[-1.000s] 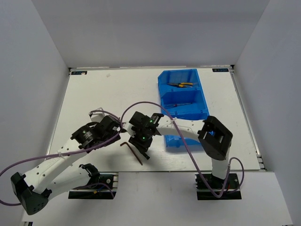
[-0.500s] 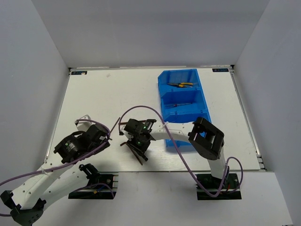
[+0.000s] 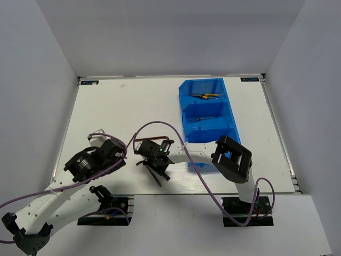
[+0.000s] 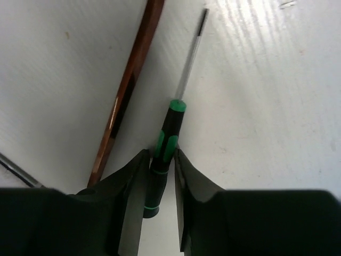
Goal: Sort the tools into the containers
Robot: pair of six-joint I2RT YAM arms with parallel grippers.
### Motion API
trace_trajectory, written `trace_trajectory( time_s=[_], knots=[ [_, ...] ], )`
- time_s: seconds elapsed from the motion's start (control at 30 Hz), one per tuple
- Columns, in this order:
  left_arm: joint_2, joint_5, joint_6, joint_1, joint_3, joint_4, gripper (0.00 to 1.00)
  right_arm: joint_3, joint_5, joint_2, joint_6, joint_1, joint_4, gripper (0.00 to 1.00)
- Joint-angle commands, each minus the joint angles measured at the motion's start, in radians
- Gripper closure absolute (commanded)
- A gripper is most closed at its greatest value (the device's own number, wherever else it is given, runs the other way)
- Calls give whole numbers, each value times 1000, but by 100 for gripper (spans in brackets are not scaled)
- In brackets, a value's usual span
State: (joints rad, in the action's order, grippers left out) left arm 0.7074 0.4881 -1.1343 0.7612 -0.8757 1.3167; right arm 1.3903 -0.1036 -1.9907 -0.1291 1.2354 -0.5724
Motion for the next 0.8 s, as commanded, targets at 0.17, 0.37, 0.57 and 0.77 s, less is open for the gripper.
trace_trajectory(
  time_s=[0.17, 0.37, 0.57, 0.77],
  knots=[
    [56, -42, 1, 3, 33, -154, 46, -62, -159, -111, -1, -43, -52, 84],
    [78, -86, 10, 3, 83, -238, 53, -11, -101, -62, 34, -129, -64, 100],
    [125, -149, 10, 3, 132, -344, 61, 151, 198, 68, 118, -295, -119, 100],
    [245, -218, -5, 3, 142, -448, 73, 219, 389, 200, 304, -411, -75, 100]
  ],
)
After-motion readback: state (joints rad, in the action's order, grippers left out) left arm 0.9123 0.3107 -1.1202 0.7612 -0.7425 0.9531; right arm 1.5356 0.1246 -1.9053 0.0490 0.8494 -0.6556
